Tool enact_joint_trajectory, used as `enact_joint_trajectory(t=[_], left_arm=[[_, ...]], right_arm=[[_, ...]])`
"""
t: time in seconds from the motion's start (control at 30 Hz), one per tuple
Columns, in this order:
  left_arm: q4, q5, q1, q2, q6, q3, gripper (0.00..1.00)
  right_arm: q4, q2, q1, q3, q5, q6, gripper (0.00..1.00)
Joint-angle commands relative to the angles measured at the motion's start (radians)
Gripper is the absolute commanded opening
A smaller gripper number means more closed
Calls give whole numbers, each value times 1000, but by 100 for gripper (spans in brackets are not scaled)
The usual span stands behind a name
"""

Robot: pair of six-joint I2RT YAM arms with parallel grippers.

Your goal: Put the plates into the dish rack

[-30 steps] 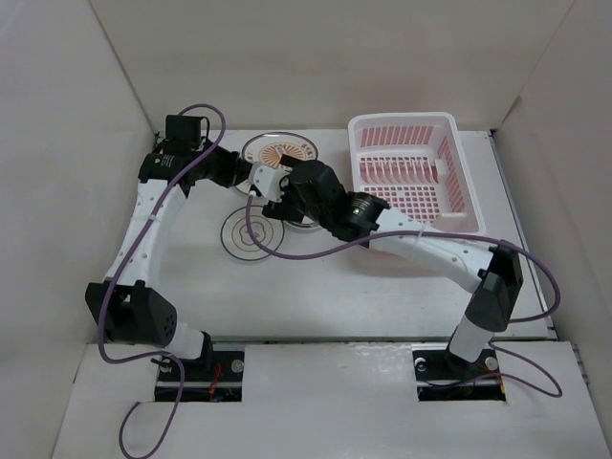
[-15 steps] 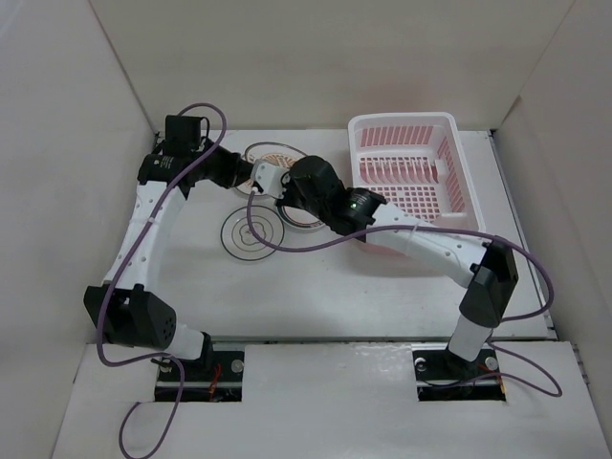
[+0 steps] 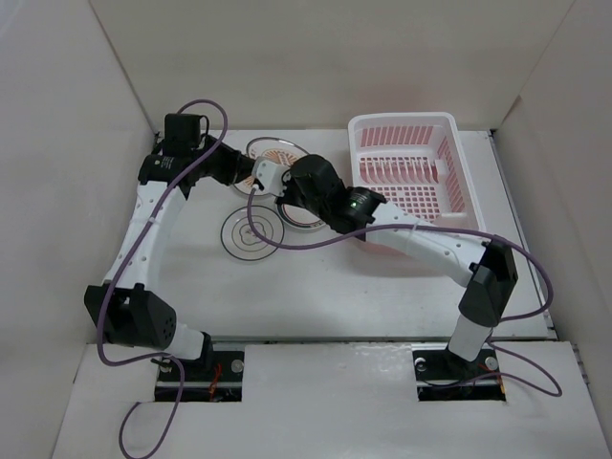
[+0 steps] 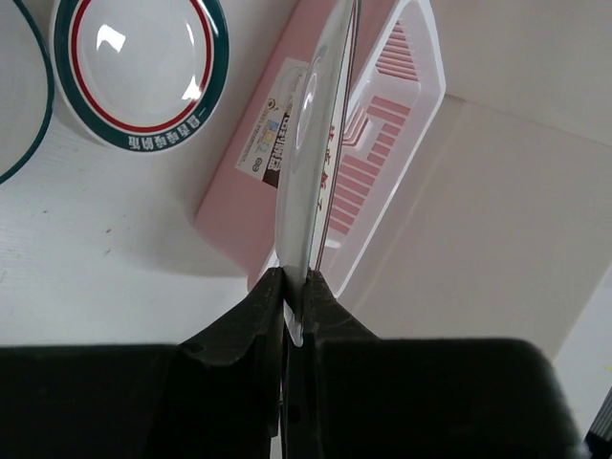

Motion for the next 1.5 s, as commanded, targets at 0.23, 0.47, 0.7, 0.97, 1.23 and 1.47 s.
enact_joint_trajectory(t=[0.23,0.47,0.7,0.97,1.23,1.47], left_arm=[[423,222,-14,6,-62,-7,24],[584,282,-32,46,-71,4,38],[727,331,-32,55,-94,14,60],[537,169,13,37,145,122,99],[145,-538,-65,35,530,226,99],[-24,-662,-63,106,537,245,99]], right_arm=[[84,-77,3,10,-72,107,0],[130,-123,3,-18,-36,125,0],[150,-159,-49,-18,23,178,0],[170,-281,-280,-62,-98,340,0],[107,-290,-585,-72,-504,525,0],[202,-246,-740,-165,-739,700,0]])
